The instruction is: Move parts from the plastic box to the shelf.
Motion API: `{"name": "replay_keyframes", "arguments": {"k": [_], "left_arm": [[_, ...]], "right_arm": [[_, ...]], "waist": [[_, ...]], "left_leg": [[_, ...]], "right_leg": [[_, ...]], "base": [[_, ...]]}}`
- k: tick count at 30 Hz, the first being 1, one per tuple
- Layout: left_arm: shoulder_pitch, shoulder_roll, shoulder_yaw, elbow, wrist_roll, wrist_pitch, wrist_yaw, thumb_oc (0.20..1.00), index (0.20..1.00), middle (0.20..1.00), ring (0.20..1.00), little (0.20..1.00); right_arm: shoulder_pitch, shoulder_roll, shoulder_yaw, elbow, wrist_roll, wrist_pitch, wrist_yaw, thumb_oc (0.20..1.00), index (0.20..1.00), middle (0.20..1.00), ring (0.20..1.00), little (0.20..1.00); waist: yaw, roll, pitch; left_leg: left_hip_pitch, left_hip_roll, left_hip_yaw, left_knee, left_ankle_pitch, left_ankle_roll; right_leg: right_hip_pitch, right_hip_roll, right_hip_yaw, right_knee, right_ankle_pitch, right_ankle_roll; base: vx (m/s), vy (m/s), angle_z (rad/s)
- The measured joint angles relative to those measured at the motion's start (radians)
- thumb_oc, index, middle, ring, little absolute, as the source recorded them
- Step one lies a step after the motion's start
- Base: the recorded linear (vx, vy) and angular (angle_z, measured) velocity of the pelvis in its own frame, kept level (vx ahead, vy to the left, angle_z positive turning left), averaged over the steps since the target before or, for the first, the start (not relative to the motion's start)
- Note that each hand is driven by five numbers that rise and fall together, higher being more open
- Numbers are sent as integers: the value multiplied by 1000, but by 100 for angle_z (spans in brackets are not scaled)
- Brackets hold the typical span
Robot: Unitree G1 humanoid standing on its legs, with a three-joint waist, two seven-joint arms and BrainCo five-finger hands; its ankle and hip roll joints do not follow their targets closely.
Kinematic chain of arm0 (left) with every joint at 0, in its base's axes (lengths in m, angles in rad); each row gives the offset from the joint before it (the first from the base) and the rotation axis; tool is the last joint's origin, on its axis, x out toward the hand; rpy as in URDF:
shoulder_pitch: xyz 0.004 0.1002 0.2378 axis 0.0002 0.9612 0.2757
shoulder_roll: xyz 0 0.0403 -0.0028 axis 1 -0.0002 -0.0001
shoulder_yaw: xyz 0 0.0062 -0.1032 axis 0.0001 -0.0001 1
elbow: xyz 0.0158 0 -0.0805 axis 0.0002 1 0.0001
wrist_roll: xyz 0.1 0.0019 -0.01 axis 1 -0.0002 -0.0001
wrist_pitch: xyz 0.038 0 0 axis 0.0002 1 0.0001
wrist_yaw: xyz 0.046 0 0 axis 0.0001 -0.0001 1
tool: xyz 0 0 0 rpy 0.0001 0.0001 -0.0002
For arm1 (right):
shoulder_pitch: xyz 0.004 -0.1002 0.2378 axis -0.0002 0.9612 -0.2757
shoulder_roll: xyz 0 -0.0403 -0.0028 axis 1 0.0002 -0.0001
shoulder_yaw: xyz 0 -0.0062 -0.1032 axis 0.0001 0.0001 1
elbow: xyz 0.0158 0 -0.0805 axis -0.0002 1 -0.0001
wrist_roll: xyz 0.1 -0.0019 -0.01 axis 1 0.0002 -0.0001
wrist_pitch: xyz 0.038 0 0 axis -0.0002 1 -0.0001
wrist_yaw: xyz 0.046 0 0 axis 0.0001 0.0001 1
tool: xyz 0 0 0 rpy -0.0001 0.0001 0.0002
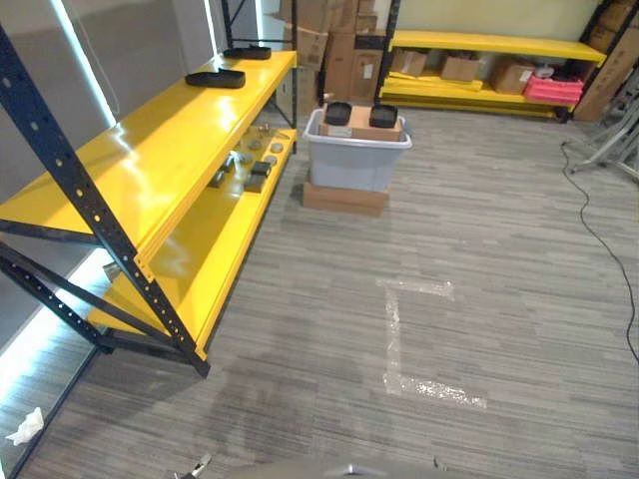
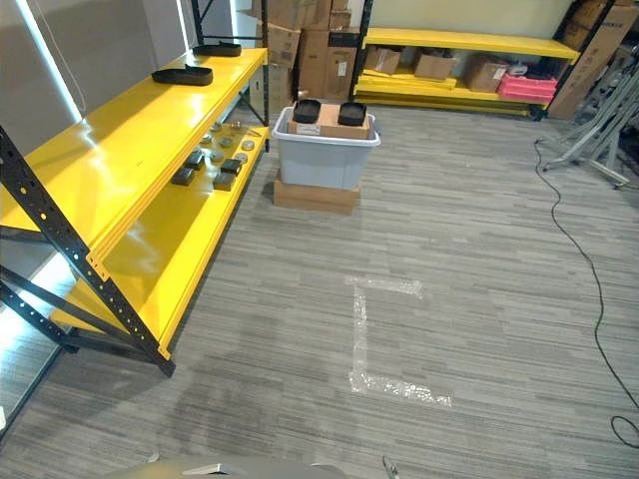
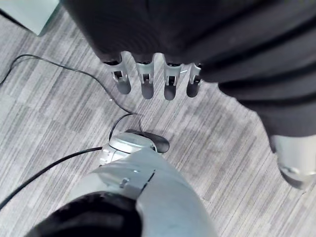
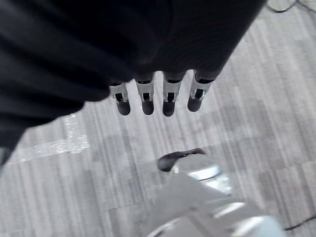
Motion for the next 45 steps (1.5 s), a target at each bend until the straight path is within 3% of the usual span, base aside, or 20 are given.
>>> {"name": "replay_keyframes", "arguments": {"k": [3,6,10,18,26,36,41,43,45], "left_arm": [[-24,-10,-3,-2,-10,4,-16,1000,1000,1000,1000,1000],[-35,-10,1,-9,-21,17,-11,1000,1000,1000,1000,1000],[-41,-10,2,-8,-19,19,17,1000,1000,1000,1000,1000],[-52,-11,2,-13,-8,-74,95,1000,1000,1000,1000,1000],[-52,-12,-30,-35,36,-77,57,1000,1000,1000,1000,1000],[-73,-11,-132,-91,170,-185,94,1000,1000,1000,1000,1000],[-76,18,-192,-134,348,-179,143,1000,1000,1000,1000,1000],[-65,53,-247,-173,421,-170,103,1000,1000,1000,1000,1000],[-65,57,-247,-173,421,-170,103,1000,1000,1000,1000,1000]], "right_arm": [[-28,-11,20,-9,4,-14,39,1000,1000,1000,1000,1000],[-29,-7,9,-15,105,-15,65,1000,1000,1000,1000,1000],[-21,-8,11,-9,98,-16,77,1000,1000,1000,1000,1000],[-26,-7,10,-11,111,-14,87,1000,1000,1000,1000,1000],[-24,29,14,-9,119,20,127,1000,1000,1000,1000,1000],[-8,28,20,-10,56,36,128,1000,1000,1000,1000,1000],[10,18,20,-11,0,117,138,1000,1000,1000,1000,1000],[23,8,60,-38,-98,120,190,1000,1000,1000,1000,1000],[25,4,61,-45,-98,119,191,1000,1000,1000,1000,1000]], "waist": [[2,14,0],[-5,33,0],[-16,25,7],[-20,11,38],[-24,-3,53],[-41,-1,59],[-46,-2,61],[-47,1,63],[-47,1,63]], "left_leg": [[13,1,-5,-29,22,3],[32,1,-2,-49,25,4],[44,1,0,-63,28,3],[58,0,14,-84,31,0],[63,0,19,-85,31,0],[75,1,49,-86,28,1],[75,1,49,-91,29,1],[76,1,49,-91,29,1],[76,1,49,-91,29,1]], "right_leg": [[23,4,-12,-42,28,6],[57,8,-12,-94,53,6],[87,13,-10,-140,73,8],[128,20,1,-224,119,7],[129,19,3,-225,119,7],[128,20,34,-227,129,10],[128,19,35,-227,130,10],[129,19,35,-229,130,10],[129,19,35,-229,130,10]], "base": [[-26,3,8],[-16,3,-2],[-4,-1,-2],[-1,7,-4],[-3,2,-2],[-10,25,-9],[-15,9,0],[16,-8,0],[14,-37,0]]}}
